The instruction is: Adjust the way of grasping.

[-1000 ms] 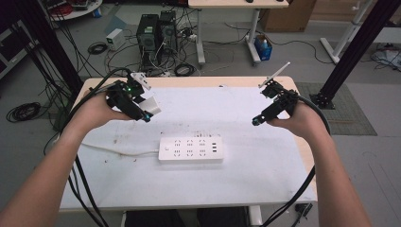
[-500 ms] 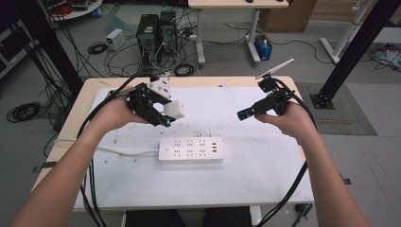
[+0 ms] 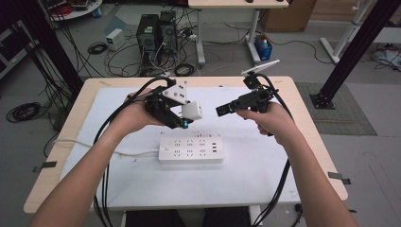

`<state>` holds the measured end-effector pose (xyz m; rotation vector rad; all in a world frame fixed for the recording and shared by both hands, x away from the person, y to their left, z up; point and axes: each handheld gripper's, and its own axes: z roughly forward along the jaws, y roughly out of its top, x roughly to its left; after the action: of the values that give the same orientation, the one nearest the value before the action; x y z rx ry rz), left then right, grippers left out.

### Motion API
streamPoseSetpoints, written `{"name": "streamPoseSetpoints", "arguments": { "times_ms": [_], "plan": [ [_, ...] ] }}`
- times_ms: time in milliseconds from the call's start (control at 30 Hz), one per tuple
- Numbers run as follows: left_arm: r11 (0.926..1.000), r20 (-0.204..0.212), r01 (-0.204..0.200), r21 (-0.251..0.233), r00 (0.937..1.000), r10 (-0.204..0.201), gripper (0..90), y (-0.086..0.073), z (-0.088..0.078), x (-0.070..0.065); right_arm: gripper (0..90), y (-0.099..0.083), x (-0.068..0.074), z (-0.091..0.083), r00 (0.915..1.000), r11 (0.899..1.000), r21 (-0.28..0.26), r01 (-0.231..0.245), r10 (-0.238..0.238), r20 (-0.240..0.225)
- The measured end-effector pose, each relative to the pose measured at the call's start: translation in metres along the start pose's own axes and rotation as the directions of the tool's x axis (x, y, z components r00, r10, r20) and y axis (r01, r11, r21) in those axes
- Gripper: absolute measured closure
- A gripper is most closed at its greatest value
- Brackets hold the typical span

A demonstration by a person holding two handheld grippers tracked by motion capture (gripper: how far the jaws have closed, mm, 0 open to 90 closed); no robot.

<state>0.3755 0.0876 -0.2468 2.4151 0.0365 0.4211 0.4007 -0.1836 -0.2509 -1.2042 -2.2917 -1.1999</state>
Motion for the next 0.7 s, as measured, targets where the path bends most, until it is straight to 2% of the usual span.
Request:
{"name": "streamPoseSetpoints", "arguments": {
  "times_ms": [167, 333, 433, 467, 667, 700],
  "plan": [
    [0.9997, -0.009, -0.014, -0.022, 0.9999, 0.014, 42.5, 0.005, 0.004, -0.002, 18.4, 0.005, 0.003, 0.011, 0.9985, 1.0, -0.011, -0.02, 0.019, -0.052],
    [0.9991, -0.013, -0.032, -0.026, 0.9994, 0.032, 42.5, 0.008, 0.006, -0.004, 18.5, 0.009, 0.004, 0.02, 0.9971, 0.999, -0.014, -0.038, 0.037, -0.067],
    [0.9983, -0.022, -0.047, -0.033, 0.9987, 0.047, 42.5, 0.01, 0.008, -0.006, 19.0, 0.011, 0.005, 0.027, 0.9943, 0.998, -0.007, -0.055, 0.055, -0.092],
    [0.9981, -0.023, -0.053, -0.031, 0.9984, 0.052, 42.5, 0.011, 0.008, -0.006, 22.8, 0.012, 0.006, 0.03, 0.9932, 0.998, -0.006, -0.058, 0.058, -0.101],
    [0.9964, -0.037, -0.072, -0.045, 0.9969, 0.07, 42.5, 0.013, 0.009, -0.008, 29.2, 0.014, 0.01, 0.038, 0.9857, 0.997, -0.015, -0.07, 0.067, -0.155],
    [0.996, -0.043, -0.072, -0.053, 0.9967, 0.069, 42.5, 0.014, 0.009, -0.009, 32.9, 0.014, 0.01, 0.039, 0.9846, 0.997, -0.009, -0.076, 0.073, -0.159]
  ]
}}
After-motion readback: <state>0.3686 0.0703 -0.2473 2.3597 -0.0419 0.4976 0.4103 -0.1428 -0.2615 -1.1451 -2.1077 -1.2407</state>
